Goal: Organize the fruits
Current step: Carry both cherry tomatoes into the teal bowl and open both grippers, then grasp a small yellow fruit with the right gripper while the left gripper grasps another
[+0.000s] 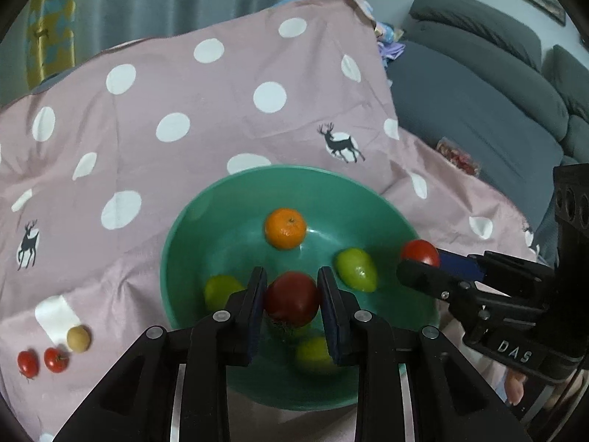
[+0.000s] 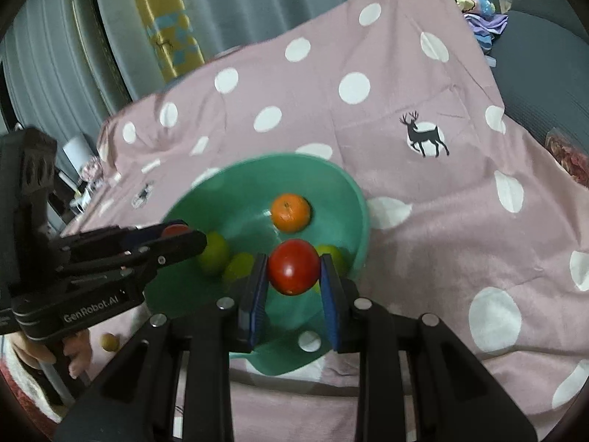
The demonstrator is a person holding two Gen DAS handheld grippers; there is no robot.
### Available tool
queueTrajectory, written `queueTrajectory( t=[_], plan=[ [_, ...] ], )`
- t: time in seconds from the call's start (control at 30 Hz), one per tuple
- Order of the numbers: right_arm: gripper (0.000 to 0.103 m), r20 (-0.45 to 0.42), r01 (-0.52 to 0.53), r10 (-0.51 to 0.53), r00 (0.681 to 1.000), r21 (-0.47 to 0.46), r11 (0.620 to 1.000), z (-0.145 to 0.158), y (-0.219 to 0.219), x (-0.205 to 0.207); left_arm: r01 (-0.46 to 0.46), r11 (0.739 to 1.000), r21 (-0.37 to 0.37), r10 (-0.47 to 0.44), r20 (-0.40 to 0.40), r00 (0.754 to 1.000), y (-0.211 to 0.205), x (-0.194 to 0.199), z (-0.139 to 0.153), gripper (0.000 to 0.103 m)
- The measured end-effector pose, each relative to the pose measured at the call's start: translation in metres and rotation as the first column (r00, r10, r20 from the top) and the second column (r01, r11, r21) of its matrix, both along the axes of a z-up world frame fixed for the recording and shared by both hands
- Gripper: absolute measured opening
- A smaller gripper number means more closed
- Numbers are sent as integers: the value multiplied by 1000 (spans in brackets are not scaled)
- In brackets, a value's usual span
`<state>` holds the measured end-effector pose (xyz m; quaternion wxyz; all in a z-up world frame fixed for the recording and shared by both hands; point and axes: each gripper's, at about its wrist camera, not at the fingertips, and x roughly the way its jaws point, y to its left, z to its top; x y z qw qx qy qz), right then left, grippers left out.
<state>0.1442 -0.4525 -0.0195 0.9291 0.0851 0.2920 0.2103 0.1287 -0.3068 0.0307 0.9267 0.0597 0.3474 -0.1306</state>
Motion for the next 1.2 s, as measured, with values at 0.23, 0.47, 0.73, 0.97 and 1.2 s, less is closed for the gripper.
queueTrajectory(
  t=[0.23, 0.47, 0.73, 0.97, 1.2],
  plan=[
    [96, 32, 42, -44, 999, 58, 997, 8, -8, -8, -17, 1000, -19, 17, -1, 1000, 1, -5, -1, 79],
    [103, 90, 3, -22, 996, 200, 980, 24, -18, -23, -38, 988, -148, 42, 25, 999, 32, -23, 20, 100],
    [103, 144, -82, 66, 987, 110, 991, 38, 23, -35, -123, 989, -81, 132, 125, 983, 62, -73, 43, 100],
    [103, 219, -155, 126, 967, 119, 981, 62, 61, -55, -213, 973, -90, 225, 154, 962, 112, -120, 55, 100],
    [103, 211, -362, 336, 918, 100, 927, 59, 126, -72, -334, 913, -234, 362, 89, 928, 200, -159, 23, 100]
  ],
)
